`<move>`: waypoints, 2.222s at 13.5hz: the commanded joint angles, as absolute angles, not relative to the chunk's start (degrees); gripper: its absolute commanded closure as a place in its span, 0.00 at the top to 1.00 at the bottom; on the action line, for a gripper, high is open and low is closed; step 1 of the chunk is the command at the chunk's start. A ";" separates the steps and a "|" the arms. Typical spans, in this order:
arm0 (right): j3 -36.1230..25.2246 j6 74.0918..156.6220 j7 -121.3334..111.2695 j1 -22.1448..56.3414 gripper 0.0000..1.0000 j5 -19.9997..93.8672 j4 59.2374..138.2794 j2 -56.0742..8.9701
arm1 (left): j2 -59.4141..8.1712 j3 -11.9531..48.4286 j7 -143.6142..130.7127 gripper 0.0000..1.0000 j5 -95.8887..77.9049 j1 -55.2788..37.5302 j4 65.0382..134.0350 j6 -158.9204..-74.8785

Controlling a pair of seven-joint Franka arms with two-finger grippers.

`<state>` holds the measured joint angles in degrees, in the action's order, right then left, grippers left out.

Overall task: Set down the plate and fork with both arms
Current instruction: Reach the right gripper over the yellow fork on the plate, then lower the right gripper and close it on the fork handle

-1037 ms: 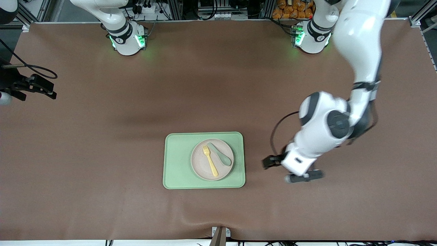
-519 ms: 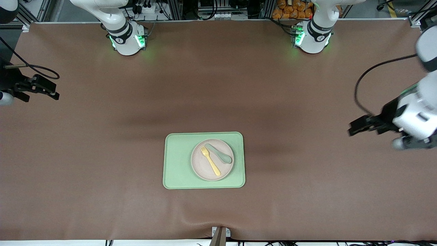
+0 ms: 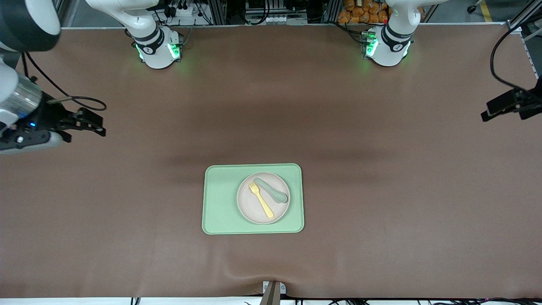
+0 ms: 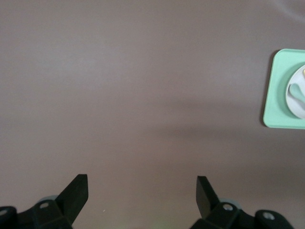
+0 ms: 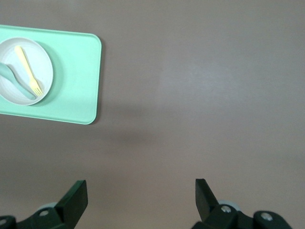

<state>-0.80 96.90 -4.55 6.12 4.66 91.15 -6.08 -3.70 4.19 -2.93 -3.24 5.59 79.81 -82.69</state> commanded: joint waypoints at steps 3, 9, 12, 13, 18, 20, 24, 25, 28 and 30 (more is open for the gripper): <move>-1.05 105.09 -3.96 12.64 1.00 6.15 87.10 -14.49 | 0.62 2.11 -0.44 1.00 -2.20 2.02 83.85 -81.47; -1.32 112.05 -4.04 21.60 1.00 4.84 74.05 -31.77 | 0.97 3.16 -0.18 1.00 -2.20 2.11 81.65 -78.84; -1.32 120.20 -1.69 24.95 1.00 4.92 70.67 -38.39 | 1.49 4.48 0.08 1.00 -2.28 2.37 81.65 -78.31; -1.32 123.02 -0.80 25.57 1.00 4.92 70.49 -40.15 | 1.41 4.31 0.17 1.00 -2.89 2.81 81.65 -78.48; -1.41 124.71 4.82 29.52 1.00 4.83 64.61 -47.80 | 0.79 4.83 -0.09 1.00 -2.29 2.37 81.65 -78.66; -1.41 127.07 5.10 30.32 0.93 4.83 64.25 -50.00 | 0.88 4.75 0.00 1.00 -2.37 2.81 81.65 -78.66; -1.49 130.16 5.10 32.86 0.80 4.75 64.16 -53.25 | 0.88 4.66 0.00 1.00 -2.20 2.90 81.65 -78.66; -1.58 131.56 5.18 33.48 0.79 4.66 64.16 -54.04 | 0.88 4.66 0.00 1.00 -2.20 2.81 81.65 -78.66; -1.67 134.03 5.27 34.45 0.75 4.22 64.25 -56.07 | 0.88 4.66 -0.09 1.00 -2.11 2.90 81.65 -78.66; -1.58 134.30 5.27 34.45 0.70 2.82 64.42 -56.42 | 0.88 4.66 -0.09 1.00 -2.11 2.90 81.65 -78.66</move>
